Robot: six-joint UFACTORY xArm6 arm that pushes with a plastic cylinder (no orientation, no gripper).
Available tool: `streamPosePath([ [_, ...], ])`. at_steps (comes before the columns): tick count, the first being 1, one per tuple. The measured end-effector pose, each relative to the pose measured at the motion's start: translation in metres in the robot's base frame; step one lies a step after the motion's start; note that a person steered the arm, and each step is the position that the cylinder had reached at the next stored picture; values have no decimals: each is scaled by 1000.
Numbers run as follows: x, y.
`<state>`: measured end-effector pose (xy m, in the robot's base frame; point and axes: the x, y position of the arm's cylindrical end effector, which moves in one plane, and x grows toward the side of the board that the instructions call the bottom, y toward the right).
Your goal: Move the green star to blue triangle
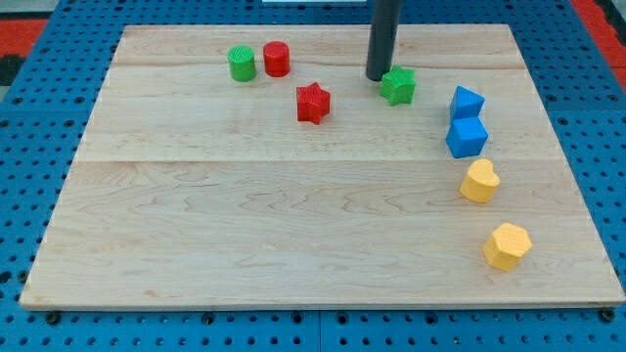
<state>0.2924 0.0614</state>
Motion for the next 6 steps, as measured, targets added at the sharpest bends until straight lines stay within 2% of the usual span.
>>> streamPosePath([
  [1,23,-38],
  [2,41,12],
  [3,34,47],
  [4,7,27],
  [5,-7,36],
  [6,0,84],
])
